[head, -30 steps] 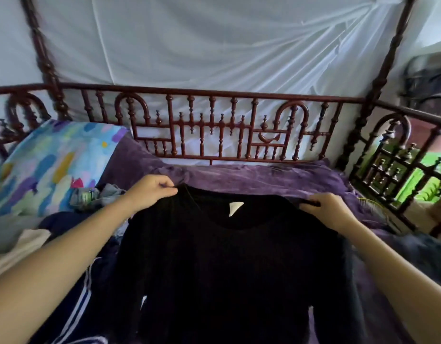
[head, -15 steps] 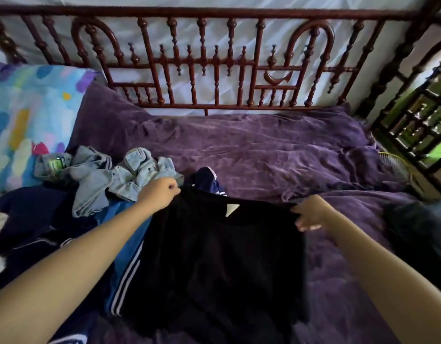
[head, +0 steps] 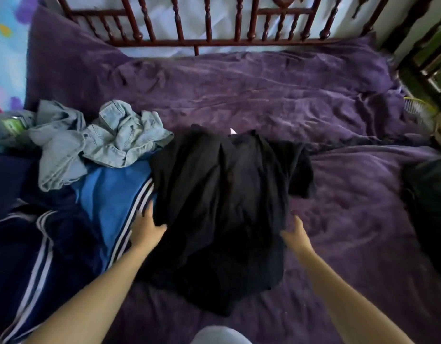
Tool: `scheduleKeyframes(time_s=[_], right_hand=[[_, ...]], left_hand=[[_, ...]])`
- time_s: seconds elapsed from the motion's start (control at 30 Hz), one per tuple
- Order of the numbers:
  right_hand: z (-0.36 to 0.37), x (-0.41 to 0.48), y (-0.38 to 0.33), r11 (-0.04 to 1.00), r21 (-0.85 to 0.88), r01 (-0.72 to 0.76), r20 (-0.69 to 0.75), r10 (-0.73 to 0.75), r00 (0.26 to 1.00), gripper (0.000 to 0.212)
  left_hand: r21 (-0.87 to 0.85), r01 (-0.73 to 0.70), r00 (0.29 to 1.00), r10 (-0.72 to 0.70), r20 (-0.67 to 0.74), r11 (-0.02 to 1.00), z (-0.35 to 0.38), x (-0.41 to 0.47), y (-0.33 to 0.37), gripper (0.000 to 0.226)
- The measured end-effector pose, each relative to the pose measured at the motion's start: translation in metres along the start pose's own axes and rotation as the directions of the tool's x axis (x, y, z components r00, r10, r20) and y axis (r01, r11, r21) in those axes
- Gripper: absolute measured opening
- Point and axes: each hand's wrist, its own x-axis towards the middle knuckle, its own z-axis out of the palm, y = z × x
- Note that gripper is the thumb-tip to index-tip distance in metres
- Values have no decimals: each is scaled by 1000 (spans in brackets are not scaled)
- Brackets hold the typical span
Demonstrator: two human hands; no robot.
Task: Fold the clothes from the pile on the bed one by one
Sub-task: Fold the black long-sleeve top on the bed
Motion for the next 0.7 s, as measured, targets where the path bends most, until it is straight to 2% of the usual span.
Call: scheduleKeyframes(time_s=[0.03,0.1,0.2,0.27,0.33,0.47,0.57,0.67,0.7], right_hand=[[12,-7,27,994,-27,-105,-18,105,994,63],[37,-24,68,969,48,-242,-6,243,970,52],[65,-47,96,920,257,-295,72,286,955,41],[72,-56,99,883,378,-279,88,266,960,39],[73,-58,96,849,442,-291,124,264,957,38],[70,-65,86,884,359,-299,202,239,950,23],[66,-71,79,894,391,-218,129,181,975,21],[60,-76,73,837,513,-190,66,182,981,20],[57,-78,73,808,556,-196,61,195,979,17]], left_hand=[[-4,99,995,-99,19,995,15,-11,-25,77],[-70,269,958,-259,125,961,38,-30,-68,68],[-224,438,885,-374,276,871,53,-45,-109,68],[-312,423,896,-342,284,851,54,-47,-123,76],[-357,341,934,-269,237,869,52,-43,-129,80],[-265,228,970,-196,143,937,45,-28,-123,76],[-162,197,970,-168,175,967,45,-21,-117,60],[-56,189,974,-180,136,980,44,-20,-110,25],[-59,165,979,-156,133,984,43,-22,-109,22]])
